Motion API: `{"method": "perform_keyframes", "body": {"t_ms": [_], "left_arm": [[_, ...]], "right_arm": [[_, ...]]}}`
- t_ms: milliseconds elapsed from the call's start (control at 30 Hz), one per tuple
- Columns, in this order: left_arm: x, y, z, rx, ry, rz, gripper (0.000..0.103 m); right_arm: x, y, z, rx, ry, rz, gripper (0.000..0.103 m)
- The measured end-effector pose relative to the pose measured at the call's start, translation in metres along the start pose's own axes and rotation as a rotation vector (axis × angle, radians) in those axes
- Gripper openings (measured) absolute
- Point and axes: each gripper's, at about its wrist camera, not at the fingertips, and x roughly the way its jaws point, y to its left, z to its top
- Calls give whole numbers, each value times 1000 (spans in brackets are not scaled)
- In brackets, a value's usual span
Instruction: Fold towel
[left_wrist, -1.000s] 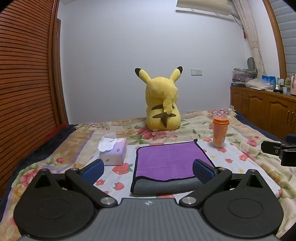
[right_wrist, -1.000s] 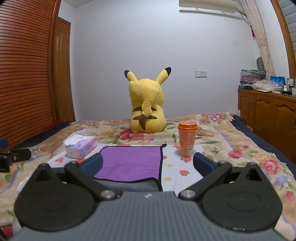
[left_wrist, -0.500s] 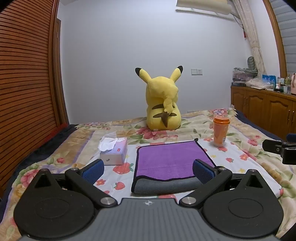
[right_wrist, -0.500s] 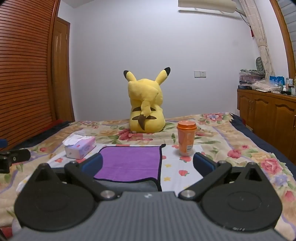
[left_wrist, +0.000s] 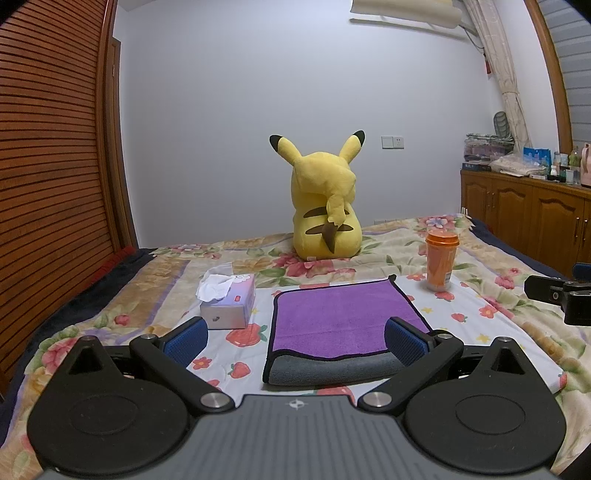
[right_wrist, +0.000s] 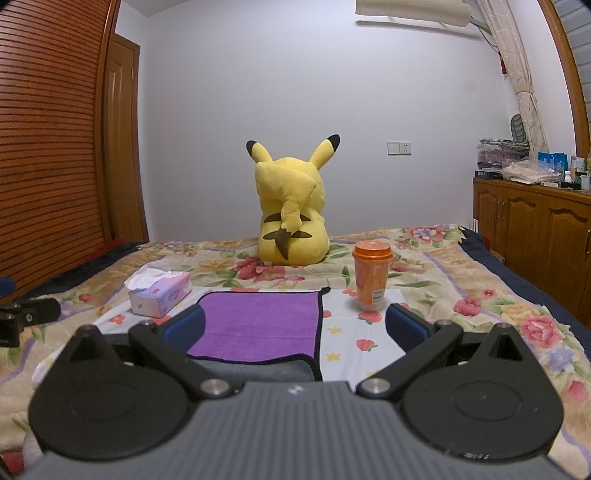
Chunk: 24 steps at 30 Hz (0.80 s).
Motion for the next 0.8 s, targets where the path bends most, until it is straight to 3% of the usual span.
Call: {"method": "perform_keyframes", "body": {"t_ms": [800], "left_arm": [[0, 0, 0, 3, 1, 1, 103]], "right_arm": [[0, 1, 1, 2, 0, 1, 103]]}}
